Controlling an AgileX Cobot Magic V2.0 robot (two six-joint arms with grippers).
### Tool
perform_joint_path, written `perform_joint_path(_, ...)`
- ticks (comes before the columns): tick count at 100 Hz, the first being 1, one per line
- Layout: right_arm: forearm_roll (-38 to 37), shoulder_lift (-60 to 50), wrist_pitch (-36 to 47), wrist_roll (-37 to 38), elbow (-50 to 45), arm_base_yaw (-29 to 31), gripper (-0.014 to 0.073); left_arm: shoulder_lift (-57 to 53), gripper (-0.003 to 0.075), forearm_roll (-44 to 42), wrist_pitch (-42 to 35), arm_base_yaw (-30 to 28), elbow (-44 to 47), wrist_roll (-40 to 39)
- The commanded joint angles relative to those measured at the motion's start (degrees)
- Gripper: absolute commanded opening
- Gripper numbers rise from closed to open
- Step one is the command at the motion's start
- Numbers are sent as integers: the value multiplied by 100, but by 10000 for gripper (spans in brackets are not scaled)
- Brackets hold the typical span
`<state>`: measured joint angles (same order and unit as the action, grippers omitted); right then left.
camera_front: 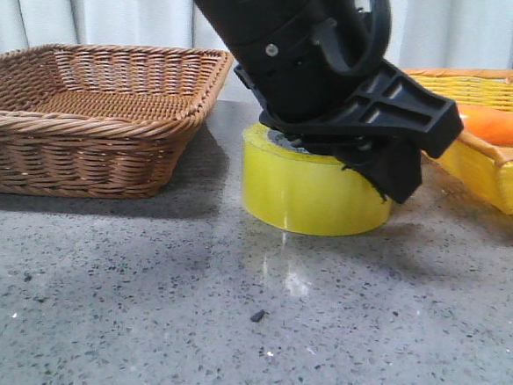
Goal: Transfer tape with both arms
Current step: 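Lower the left gripper over the tape roll and grasp its rim, then lift the tape with the left gripper and lower it into the brown basket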
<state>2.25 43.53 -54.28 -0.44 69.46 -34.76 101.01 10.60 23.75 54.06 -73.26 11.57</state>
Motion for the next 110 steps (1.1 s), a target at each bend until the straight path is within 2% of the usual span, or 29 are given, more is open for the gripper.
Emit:
perform_joint_path(1,-34,-22,444,-38,128,-1,-74,-259,349,37,-222,-5,-179,0)
perform_joint_path(38,-34,-22,444,-38,128,-1,-74,-259,-22,47,-161,-9,-190,0)
perform_joint_path(77,-34,-22,444,-38,128,-1,-74,-879,-21,6,324,-167,-1014,0)
perform_joint_path(95,-34,-22,444,-38,128,-1,-74,-1574,-21,-63,351,-611,-1110,0)
perform_joint_path(110,-34,-22,444,-38,128,-1,-74,-1942,-21,-328,1130,-1246,-1100,0)
